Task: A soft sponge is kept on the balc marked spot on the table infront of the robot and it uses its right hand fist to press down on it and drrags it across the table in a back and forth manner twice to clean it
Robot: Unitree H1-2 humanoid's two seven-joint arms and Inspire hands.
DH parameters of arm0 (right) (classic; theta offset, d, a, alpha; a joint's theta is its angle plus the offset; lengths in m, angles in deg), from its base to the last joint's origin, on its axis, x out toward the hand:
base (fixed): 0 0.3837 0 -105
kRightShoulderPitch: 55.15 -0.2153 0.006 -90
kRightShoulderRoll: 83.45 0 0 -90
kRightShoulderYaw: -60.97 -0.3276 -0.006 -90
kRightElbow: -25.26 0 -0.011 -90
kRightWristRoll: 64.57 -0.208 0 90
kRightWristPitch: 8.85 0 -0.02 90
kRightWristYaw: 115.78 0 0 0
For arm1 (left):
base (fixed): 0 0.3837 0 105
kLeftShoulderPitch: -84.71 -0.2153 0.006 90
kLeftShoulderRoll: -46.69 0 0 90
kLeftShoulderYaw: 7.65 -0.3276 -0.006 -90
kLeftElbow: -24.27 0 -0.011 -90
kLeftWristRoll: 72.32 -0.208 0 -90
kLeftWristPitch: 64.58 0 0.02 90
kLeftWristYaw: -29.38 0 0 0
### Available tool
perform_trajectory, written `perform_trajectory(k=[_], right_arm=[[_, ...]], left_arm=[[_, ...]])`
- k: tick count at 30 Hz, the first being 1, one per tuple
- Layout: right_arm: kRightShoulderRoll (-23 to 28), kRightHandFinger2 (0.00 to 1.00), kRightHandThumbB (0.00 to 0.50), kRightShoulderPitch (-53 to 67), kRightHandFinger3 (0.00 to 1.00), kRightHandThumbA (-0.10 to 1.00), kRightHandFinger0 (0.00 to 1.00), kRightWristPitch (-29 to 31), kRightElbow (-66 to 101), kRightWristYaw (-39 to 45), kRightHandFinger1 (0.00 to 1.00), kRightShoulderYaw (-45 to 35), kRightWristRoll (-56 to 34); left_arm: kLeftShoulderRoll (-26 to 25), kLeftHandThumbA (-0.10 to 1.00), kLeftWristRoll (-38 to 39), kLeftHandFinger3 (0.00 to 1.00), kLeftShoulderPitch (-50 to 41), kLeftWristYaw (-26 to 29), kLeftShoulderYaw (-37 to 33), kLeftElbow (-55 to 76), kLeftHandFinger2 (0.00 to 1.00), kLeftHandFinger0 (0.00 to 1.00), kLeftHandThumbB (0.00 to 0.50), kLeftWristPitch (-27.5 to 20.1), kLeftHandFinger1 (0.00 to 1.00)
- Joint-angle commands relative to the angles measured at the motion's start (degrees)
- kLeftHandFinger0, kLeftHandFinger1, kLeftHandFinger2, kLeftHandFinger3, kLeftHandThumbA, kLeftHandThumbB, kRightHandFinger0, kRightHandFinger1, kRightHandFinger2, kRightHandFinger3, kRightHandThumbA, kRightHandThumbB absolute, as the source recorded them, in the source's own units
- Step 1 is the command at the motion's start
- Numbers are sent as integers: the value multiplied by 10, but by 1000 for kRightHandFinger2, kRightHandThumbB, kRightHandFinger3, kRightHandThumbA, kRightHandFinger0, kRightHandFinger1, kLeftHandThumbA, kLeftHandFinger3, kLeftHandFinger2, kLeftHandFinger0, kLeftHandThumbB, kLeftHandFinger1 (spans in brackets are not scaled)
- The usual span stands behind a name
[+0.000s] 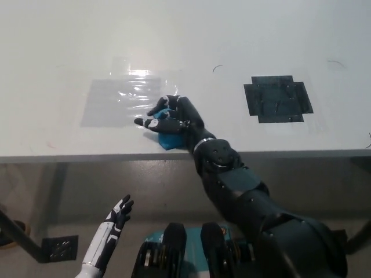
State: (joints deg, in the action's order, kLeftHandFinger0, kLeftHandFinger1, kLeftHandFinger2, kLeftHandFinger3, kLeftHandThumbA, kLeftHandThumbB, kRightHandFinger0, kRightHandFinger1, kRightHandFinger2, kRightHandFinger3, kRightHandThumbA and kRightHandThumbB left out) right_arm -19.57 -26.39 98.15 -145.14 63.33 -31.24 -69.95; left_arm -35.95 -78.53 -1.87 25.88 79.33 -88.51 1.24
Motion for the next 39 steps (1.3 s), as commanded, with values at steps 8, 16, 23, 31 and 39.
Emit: perform_trajectory(k=[8, 16, 23, 31, 39], right_arm=[[169, 289, 132, 31, 270, 1000, 0, -9, -6, -6, 0, -65, -34], [312, 348, 123, 77, 285, 1000, 0, -19, -2, 3, 16, -153, -91], [399, 414, 94, 125, 468, 1000, 0, -19, 8, 4, 11, -228, -132], [417, 435, 104, 153, 560, 1000, 0, -39, 18, -6, 34, -253, -139], [373, 608, 99, 123, 699, 1000, 137, -28, 14, 7, 300, -223, -121]], left_arm=[[-6, 1000, 5, 1000, -1, 2, 5, 13, 1000, 1000, 204, -11, 1000], [-7, 1000, 16, 1000, -7, -3, 10, 11, 1000, 1000, 168, -21, 1000], [-10, 1000, 33, 1000, -7, -11, 15, 8, 1000, 1000, 165, -15, 1000], [-8, 1000, 26, 1000, -6, -4, 13, 0, 1000, 1000, 165, -9, 1000], [-7, 1000, 25, 1000, -2, -5, 9, -7, 1000, 1000, 176, -16, 1000]])
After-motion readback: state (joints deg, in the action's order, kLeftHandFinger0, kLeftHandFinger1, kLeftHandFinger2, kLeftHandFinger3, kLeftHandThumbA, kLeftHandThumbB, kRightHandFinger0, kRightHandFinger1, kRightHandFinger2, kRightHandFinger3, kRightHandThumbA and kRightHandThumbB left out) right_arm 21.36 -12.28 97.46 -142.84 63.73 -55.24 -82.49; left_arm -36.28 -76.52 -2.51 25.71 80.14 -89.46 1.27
